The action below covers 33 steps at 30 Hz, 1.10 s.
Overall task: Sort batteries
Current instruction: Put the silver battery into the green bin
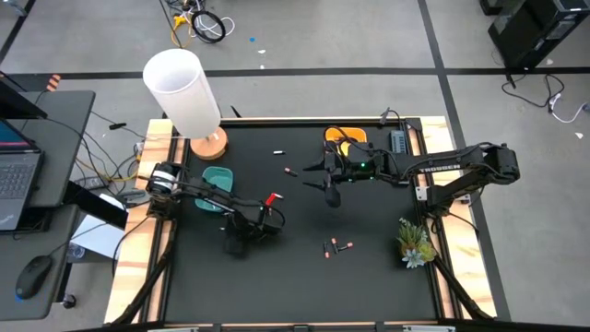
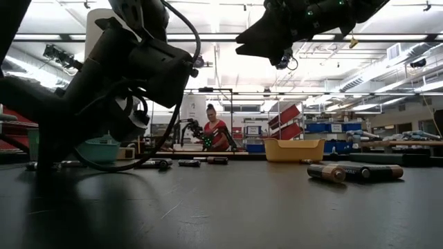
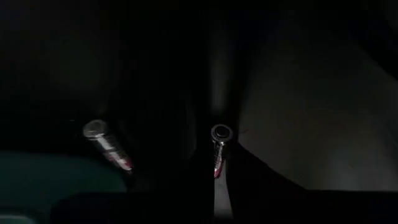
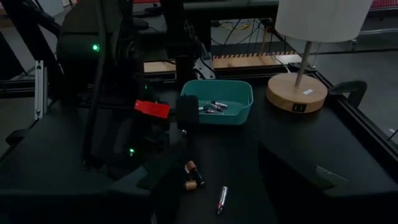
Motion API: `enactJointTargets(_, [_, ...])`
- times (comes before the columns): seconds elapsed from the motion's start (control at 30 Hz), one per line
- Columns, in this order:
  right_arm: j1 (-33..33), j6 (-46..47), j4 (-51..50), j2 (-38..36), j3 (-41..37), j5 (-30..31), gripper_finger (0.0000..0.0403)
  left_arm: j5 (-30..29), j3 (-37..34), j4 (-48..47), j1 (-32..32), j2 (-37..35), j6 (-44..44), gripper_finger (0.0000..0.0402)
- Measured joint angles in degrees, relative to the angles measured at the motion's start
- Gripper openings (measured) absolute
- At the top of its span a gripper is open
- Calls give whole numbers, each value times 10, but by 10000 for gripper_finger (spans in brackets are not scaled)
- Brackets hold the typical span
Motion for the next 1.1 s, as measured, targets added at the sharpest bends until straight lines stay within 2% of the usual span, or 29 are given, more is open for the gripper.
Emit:
enactJointTargets(0.1, [0, 0, 0, 0, 0, 0, 210, -32, -1, 3, 1, -15, -11, 21])
enactJointTargets(0.2, [0, 0, 0, 0, 0, 0, 210, -45, 7, 8, 4, -26, -30, 1])
enactJointTargets(0.4, [0, 0, 0, 0, 0, 0, 210, -49, 40, 5, 12, -32, -44, 0])
enactJointTargets(0.6, [0, 0, 0, 0, 0, 0, 210, -78, 82, -7, 28, -32, -50, 6])
enactJointTargets(0.73, [0, 4, -5, 0, 0, -2, 210, -74, 131, -55, 32, -33, -52, 31])
enactJointTargets(0.83, [0, 6, -17, 0, 0, -7, 210, -26, 154, -52, 14, -44, -66, 59])
enactJointTargets(0.93, [0, 6, -20, 0, 0, -9, 210, 23, 151, -20, -22, -54, -87, 105])
enactJointTargets(1.0, [0, 6, -22, 0, 0, -9, 210, 13, 146, 7, -52, -60, -96, 143])
enactJointTargets(1.1, [0, 7, -28, 0, 0, -9, 210, -57, 122, 59, -103, -100, -133, 186])
